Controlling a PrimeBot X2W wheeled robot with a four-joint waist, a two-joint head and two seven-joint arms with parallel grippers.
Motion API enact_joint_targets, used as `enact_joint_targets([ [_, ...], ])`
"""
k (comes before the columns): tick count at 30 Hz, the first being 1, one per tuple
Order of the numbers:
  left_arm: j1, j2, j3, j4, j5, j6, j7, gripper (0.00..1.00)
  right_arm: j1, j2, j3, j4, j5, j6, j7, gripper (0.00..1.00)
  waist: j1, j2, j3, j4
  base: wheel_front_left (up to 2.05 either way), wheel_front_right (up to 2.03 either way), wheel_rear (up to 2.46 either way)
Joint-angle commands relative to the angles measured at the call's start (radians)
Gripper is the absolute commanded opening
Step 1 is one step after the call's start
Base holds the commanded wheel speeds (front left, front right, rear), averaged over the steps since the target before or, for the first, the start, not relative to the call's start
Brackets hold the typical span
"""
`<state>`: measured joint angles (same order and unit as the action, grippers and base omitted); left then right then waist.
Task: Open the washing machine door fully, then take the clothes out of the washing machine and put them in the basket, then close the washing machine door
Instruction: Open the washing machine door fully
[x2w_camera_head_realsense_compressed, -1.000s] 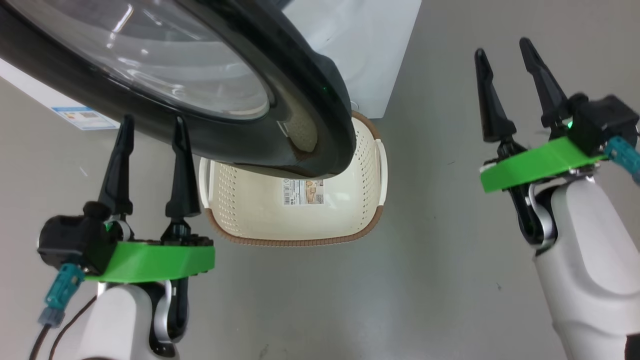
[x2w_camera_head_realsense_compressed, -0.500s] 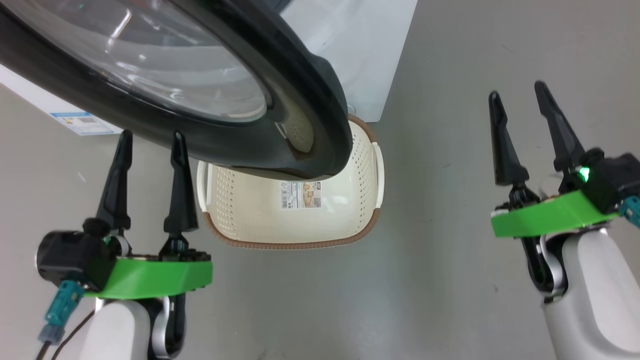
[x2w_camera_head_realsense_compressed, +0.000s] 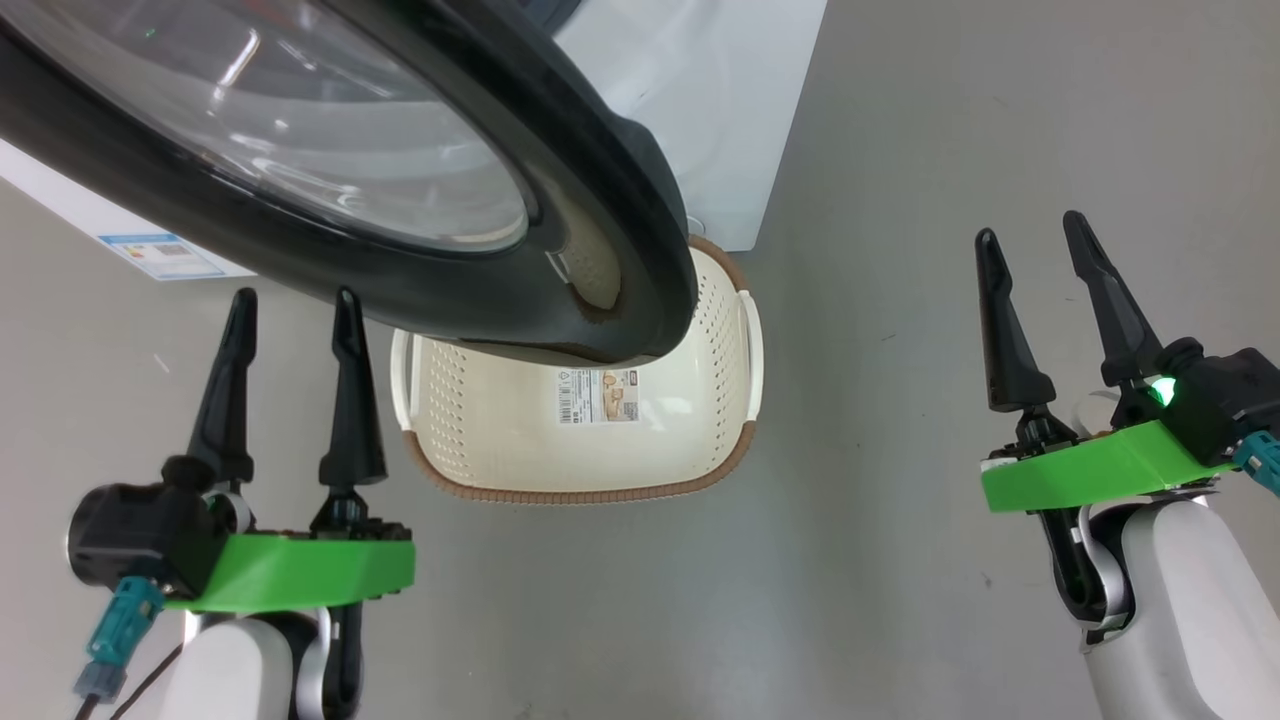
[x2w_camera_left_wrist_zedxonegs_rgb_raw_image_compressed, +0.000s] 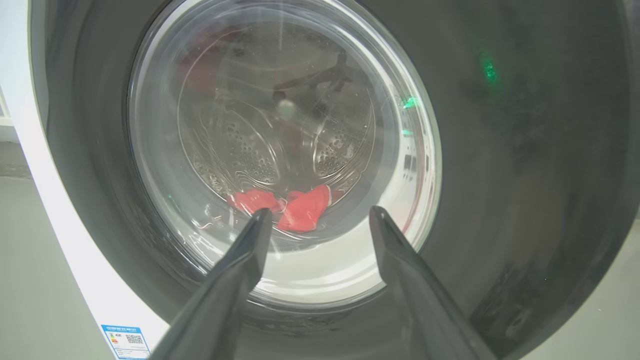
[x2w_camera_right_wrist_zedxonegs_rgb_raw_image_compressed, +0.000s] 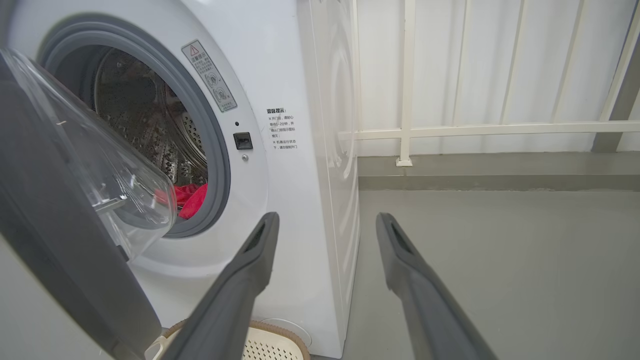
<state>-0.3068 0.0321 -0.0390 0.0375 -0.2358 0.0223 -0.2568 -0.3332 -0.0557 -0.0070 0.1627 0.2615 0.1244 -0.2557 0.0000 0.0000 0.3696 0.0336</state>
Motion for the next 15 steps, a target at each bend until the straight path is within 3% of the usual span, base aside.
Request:
enact_joint_targets([
  [1,0.009,0.018,0.030,-0.018,0.006,-0.010,-0.005,1.00,0.008,0.005,0.024,-0.021,0.003,0.006,-0.006,1.00,0.0000,0.0000,-0.001,0.003,0.00,0.00,0.00],
  [3,0.008,0.018,0.029,-0.017,0.006,-0.012,-0.005,1.00,0.004,0.005,0.024,-0.020,0.003,0.006,-0.006,1.00,0.0000,0.0000,-0.001,0.004,0.00,0.00,0.00],
  [4,0.008,0.018,0.028,-0.017,0.006,-0.012,-0.005,1.00,0.003,0.005,0.025,-0.018,0.007,0.006,-0.006,0.93,0.0000,0.0000,-0.001,0.005,0.00,0.00,0.00],
  [5,0.008,0.018,0.028,-0.017,0.006,-0.012,-0.005,1.00,0.003,0.005,0.025,-0.018,0.007,0.006,-0.006,0.93,0.0000,0.0000,-0.001,0.005,0.00,0.00,0.00],
  [6,0.007,0.018,0.026,-0.018,0.008,-0.013,-0.005,1.00,-0.003,0.005,0.032,-0.009,0.015,0.006,-0.006,0.00,0.0000,0.0000,0.000,0.006,0.00,0.00,0.00],
  [10,0.006,0.018,0.027,-0.020,0.010,-0.013,-0.005,1.00,-0.026,0.005,0.046,0.011,0.052,0.006,-0.006,0.00,0.0000,0.0000,0.003,0.006,0.00,0.00,0.00],
  [15,0.003,0.018,0.028,-0.016,0.018,-0.012,-0.005,1.00,-0.095,0.005,0.111,0.041,0.235,0.006,-0.006,0.00,0.0000,0.0000,0.007,0.007,0.00,0.00,0.00],
])
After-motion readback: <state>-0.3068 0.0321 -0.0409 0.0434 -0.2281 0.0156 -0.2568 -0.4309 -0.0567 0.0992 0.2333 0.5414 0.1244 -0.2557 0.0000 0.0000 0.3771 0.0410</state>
